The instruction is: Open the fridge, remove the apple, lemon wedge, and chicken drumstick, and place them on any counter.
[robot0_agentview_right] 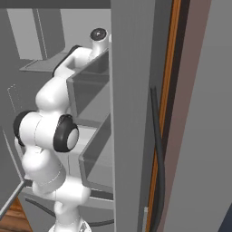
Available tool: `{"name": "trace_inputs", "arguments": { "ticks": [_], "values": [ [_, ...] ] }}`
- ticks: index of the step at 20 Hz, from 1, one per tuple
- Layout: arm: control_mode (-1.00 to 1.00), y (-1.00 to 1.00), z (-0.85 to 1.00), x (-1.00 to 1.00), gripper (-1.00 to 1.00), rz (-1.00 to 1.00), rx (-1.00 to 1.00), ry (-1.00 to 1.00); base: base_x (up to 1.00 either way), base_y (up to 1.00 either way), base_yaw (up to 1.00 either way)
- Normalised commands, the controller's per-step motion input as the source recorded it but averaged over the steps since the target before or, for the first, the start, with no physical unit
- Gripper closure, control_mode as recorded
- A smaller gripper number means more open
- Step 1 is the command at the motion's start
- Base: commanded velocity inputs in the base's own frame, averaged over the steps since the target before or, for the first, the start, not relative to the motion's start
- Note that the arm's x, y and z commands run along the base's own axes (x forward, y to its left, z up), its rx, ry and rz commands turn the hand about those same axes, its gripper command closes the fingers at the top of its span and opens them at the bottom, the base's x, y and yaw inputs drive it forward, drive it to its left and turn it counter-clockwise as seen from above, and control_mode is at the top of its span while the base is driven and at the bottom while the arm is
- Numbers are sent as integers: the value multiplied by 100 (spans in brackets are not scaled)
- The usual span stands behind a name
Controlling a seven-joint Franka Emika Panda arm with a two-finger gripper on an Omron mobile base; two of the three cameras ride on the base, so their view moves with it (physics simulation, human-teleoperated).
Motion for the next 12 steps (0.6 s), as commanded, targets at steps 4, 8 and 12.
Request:
{"name": "trace_inputs", "arguments": {
  "ticks": [4,8,12],
  "values": [
    [-100,-3,-22,39,-100,2,0,2,0,0,0],
    [-100,-5,-19,43,-100,3,0,2,0,0,0],
    [-100,-5,-18,40,-100,3,0,2,0,0,0]
  ]
}}
